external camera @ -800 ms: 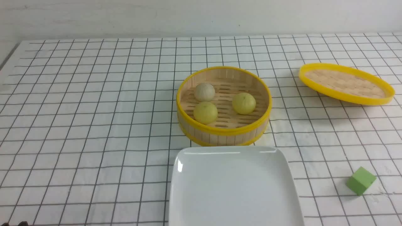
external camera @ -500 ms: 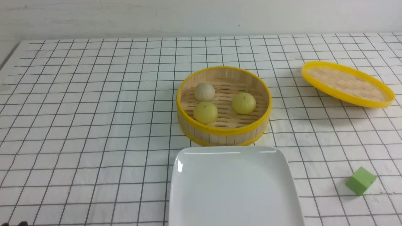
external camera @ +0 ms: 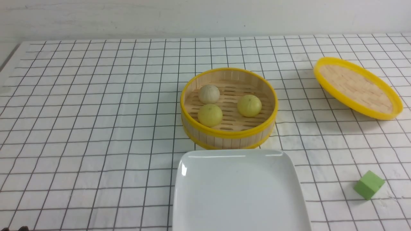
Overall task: Put the steamed buns into the plate on the white-black tablecloth.
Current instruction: 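Reach toward a bun in the bamboo steamer with the right gripper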
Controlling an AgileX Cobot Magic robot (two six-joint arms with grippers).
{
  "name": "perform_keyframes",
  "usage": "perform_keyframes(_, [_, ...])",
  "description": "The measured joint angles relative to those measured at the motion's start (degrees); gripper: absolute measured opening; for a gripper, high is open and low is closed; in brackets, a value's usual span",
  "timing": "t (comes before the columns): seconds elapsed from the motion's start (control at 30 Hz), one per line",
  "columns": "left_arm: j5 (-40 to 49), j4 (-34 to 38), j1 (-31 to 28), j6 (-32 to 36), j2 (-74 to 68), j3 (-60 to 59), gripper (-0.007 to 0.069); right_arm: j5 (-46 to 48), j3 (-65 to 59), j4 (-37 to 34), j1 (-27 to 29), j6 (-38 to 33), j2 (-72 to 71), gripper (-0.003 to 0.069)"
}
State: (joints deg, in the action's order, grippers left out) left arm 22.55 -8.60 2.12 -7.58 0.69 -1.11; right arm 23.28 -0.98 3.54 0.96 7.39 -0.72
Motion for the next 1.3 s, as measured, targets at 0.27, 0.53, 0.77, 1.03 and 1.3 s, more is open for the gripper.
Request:
perform_keyframes(0.27, [0.0,0.0,0.0,0.0,0.0,0.0,0.0241,0.0,0.0,0.0,0.0,0.0,0.0,0.0239])
perform_keyframes(0.53, [-0.4,4.0,0.0,-4.6,0.0,0.0,0.0241,-0.4,0.0,-4.8,0.0,3.5,0.0,0.0239])
perform_keyframes(0.77, [-1.6,28.3,0.0,-27.0,0.0,-0.3,0.0241,-2.1,-0.4,-30.6,0.0,19.7,0.0,0.0239])
perform_keyframes(1.03, [-2.9,32.4,-0.1,-34.4,0.0,-0.5,0.0239,-5.1,-0.4,-37.9,0.0,21.7,0.0,0.0239])
perform_keyframes(1.3, [5.1,29.4,-0.1,-27.2,-0.8,10.6,0.0069,-3.8,9.4,-32.4,0.0,11.2,2.0,0.0136])
